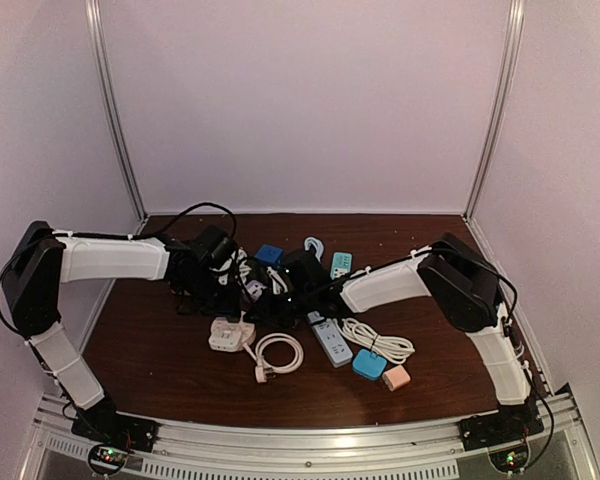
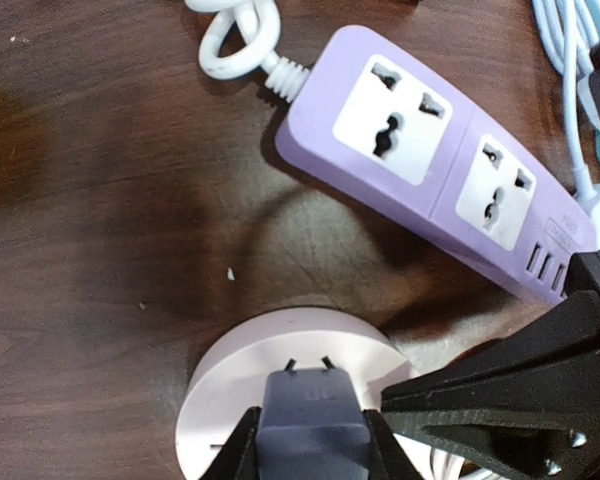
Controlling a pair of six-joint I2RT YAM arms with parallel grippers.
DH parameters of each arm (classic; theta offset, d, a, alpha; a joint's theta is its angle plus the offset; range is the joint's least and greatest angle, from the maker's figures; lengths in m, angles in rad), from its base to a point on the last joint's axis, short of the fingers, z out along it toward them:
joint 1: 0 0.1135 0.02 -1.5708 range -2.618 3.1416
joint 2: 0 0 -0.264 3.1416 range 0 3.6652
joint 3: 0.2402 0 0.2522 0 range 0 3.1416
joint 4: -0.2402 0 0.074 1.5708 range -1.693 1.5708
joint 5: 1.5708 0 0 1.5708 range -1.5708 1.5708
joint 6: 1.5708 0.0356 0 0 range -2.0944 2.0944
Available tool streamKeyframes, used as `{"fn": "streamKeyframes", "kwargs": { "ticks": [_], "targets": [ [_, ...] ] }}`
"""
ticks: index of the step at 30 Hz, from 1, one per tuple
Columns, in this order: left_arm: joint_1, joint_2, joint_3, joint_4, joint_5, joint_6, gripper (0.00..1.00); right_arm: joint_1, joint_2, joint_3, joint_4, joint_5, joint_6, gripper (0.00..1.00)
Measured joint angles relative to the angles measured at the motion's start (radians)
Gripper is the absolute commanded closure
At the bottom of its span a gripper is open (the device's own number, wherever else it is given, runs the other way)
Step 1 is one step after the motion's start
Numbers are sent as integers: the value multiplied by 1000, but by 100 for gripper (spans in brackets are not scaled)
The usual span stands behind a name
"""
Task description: Pull the plug off the socket
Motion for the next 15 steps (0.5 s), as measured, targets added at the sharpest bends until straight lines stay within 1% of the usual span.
{"fn": "streamKeyframes", "kwargs": {
  "ticks": [3,8,12,15],
  "targets": [
    [37,-17,-24,32,62,0,90,0,0,6,2,7,-6,100],
    [42,-18,-25,33,71,6,91,0,0,7,2,10,-13,100],
    [4,-19,-24,29,14,11,92,2,3,9,-5,10,-14,100],
    [-50,-17,-21,15,-79,17,93,5,7,10,-8,10,-13,100]
  ]
}}
